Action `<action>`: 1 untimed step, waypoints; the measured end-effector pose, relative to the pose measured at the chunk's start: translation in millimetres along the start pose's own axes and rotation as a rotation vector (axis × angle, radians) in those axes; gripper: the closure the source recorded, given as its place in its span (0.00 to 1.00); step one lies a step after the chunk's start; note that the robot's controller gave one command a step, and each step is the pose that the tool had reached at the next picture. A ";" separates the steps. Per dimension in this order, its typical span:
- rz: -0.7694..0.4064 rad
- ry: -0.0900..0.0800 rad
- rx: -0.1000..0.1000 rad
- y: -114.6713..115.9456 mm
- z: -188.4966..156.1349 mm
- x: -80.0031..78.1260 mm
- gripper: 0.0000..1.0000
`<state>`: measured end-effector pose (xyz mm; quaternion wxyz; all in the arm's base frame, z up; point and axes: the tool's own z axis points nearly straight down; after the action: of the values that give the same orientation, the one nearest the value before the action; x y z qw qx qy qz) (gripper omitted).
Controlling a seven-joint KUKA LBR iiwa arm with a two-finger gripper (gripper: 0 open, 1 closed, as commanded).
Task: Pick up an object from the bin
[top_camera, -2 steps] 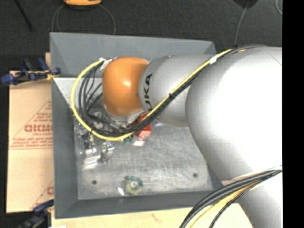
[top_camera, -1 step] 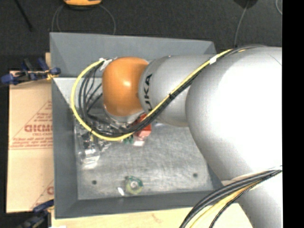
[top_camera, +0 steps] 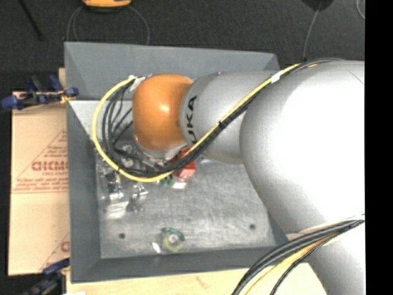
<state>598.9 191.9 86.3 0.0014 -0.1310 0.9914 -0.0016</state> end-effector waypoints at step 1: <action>-0.218 0.002 0.010 0.8 -0.5 -0.8 0.00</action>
Offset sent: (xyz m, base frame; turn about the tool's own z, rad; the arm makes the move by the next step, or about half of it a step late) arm -0.0106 0.0450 -0.0037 -0.5314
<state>599.5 192.9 86.7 0.0010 -0.2382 0.9712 -0.0066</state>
